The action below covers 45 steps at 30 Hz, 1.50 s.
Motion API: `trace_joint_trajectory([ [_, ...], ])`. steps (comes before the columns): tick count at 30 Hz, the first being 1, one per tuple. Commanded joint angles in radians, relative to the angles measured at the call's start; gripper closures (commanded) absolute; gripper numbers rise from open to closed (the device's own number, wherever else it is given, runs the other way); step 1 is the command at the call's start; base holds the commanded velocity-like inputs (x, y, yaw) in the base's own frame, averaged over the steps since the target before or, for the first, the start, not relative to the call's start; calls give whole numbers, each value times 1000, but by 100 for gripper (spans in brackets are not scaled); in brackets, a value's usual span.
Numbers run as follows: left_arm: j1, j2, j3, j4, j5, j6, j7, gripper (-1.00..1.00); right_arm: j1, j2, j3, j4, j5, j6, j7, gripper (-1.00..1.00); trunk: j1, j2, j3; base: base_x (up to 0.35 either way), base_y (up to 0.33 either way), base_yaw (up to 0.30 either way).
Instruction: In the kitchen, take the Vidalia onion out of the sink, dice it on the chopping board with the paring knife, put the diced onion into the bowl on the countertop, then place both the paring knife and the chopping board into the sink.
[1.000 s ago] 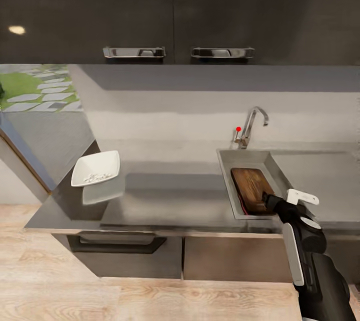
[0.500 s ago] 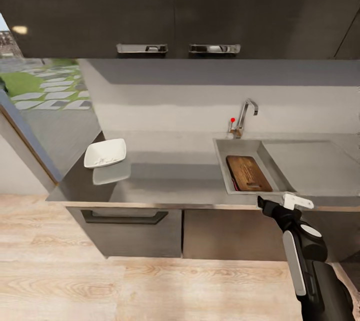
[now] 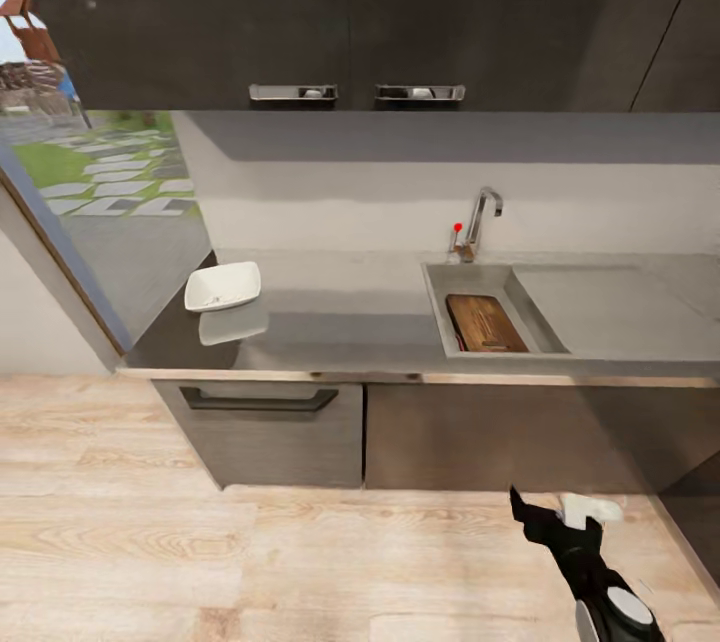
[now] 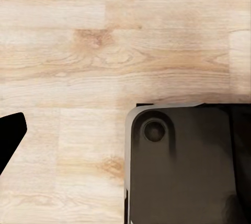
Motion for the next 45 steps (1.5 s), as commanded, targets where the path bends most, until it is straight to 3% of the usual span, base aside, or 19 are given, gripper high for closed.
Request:
trace_joint_trajectory([
  [1,0,1,-9,-2,2,-1,10,-100,6,1,-2,40,14,-32,14,-100,1,-2,-2,-27,0,0],
  [2,0,2,-9,-3,2,-1,10,-100,17,0,-4,176,57,-156,42,-100,1,-2,-2,-14,0,0],
  [4,0,2,-9,-3,2,-1,10,-100,24,-5,-7,440,92,-363,62,-100,1,-2,-2,-7,0,0],
  [6,0,3,-9,-3,2,-2,10,-100,28,-13,-8,655,108,-496,71,-100,1,-2,-2,-3,0,0],
  [11,0,3,-9,-3,2,-1,10,-100,30,-39,-5,1024,118,-660,78,-100,1,-2,-2,-1,0,0],
  [17,0,3,-9,-3,2,-2,10,-100,30,-54,-5,1259,119,-756,76,-100,1,-2,-2,0,0,-1],
  [24,0,3,-9,-3,2,-2,10,-100,30,-74,-11,1332,113,-765,68,-100,1,-2,5,0,0,-115],
  [45,0,9,-9,-3,3,-2,11,-100,30,-66,-14,1334,113,-766,55,-100,1,-2,28,0,0,-35],
])
